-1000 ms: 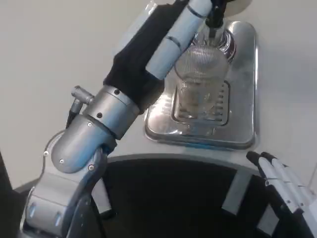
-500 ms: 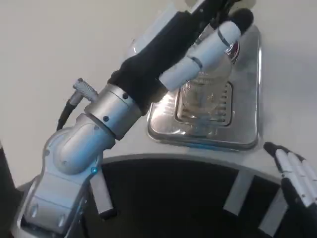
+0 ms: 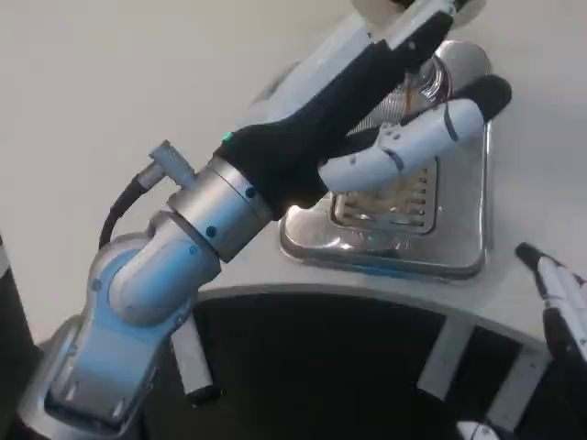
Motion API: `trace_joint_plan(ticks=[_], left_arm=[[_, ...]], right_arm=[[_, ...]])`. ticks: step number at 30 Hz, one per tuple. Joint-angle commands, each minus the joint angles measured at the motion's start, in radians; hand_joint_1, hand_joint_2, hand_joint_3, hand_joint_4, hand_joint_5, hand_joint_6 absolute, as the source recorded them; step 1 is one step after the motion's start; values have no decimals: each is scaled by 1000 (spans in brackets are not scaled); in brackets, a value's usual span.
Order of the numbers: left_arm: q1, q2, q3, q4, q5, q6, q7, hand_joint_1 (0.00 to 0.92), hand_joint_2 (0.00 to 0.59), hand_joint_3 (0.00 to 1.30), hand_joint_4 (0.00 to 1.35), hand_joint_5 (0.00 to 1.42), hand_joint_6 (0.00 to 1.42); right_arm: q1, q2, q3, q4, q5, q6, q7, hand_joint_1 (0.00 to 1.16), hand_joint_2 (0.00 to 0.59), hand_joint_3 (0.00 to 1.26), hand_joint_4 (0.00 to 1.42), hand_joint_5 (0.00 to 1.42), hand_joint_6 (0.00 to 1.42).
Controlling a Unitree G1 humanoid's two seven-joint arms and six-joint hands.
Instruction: Grasp the cup under the faucet to collect the drink, then remove the cup.
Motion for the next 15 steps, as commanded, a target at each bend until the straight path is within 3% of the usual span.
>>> trace_joint_plan(ticks=[1, 10, 15], left_arm=[[9, 13, -71, 17, 47, -83, -63, 0, 290, 0, 0, 0, 0], [14, 18, -68, 54, 106, -120, -54, 0, 290, 0, 0, 0, 0], [14, 20, -61, 62, 119, -131, -53, 0, 290, 0, 0, 0, 0]], right_arm=[[-24, 32, 18, 6, 37, 62, 11, 834, 268, 0, 0, 0, 120], [-120, 98, 58, 33, 49, 206, -11, 903, 169, 0, 0, 0, 70], [-176, 126, 108, 50, 46, 281, -32, 908, 141, 0, 0, 0, 48]])
